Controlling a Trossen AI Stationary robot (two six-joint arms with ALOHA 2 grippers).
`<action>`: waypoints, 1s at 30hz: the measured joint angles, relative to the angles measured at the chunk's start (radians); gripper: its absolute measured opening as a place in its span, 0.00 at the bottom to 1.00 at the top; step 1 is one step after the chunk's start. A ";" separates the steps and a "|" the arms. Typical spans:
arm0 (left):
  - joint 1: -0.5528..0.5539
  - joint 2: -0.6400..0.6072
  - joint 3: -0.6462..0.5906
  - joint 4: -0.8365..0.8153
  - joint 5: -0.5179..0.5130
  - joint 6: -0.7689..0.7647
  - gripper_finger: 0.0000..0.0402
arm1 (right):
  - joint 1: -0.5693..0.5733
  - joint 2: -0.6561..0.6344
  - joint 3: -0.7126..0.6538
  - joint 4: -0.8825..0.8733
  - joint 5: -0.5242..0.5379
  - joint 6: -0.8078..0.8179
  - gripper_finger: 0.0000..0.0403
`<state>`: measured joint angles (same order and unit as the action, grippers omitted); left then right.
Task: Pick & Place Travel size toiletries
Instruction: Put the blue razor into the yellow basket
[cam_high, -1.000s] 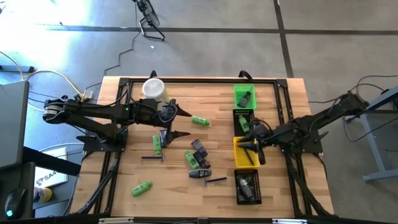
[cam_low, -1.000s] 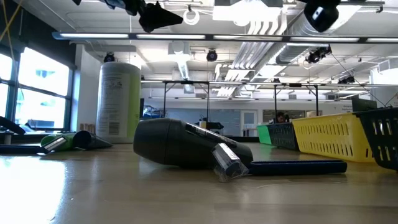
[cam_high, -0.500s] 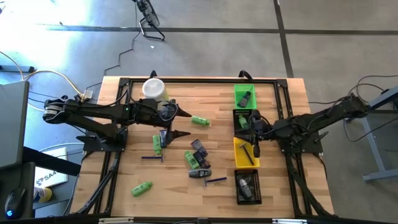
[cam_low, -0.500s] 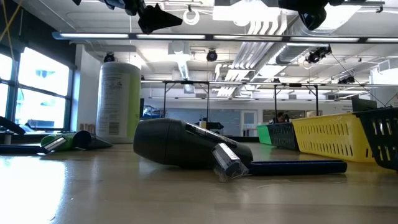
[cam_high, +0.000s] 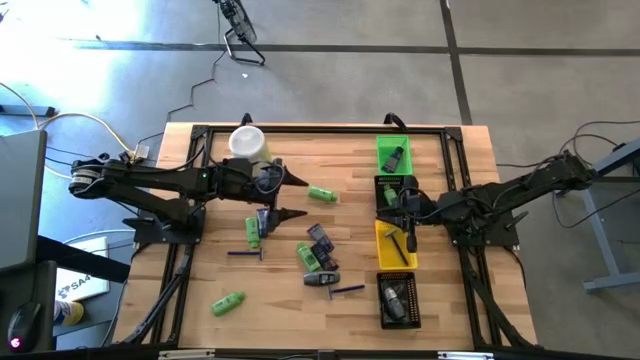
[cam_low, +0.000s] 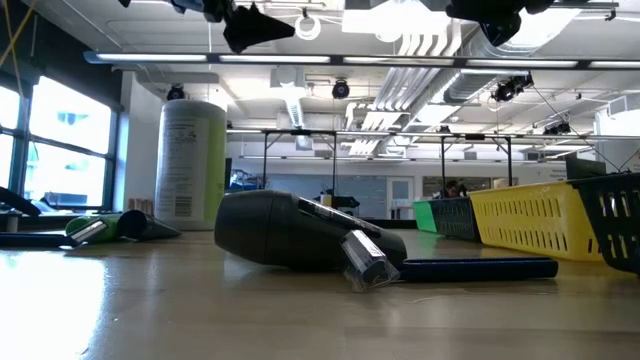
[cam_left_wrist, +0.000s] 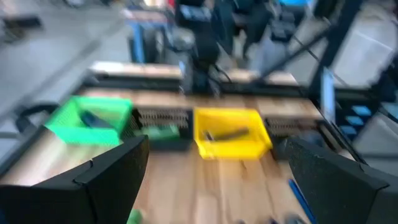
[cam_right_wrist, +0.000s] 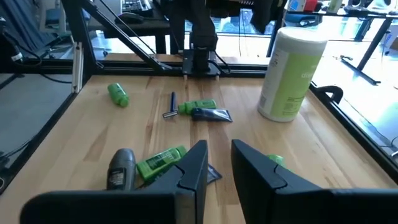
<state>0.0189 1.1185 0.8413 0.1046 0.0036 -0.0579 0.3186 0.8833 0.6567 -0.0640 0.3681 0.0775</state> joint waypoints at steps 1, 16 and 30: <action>0.000 0.008 0.000 0.036 -0.027 0.000 0.92 | -0.001 0.000 0.000 0.000 0.000 0.000 0.16; 0.000 0.056 0.000 0.167 -0.162 0.000 0.69 | 0.000 0.009 -0.001 0.096 0.000 0.008 0.16; 0.000 -0.027 0.000 0.041 -0.216 0.074 0.24 | -0.001 0.009 -0.001 0.127 0.000 0.008 0.16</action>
<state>0.0193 1.0920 0.8413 0.1459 -0.2123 0.0157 0.3180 0.8925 0.6559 0.0630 0.3681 0.0856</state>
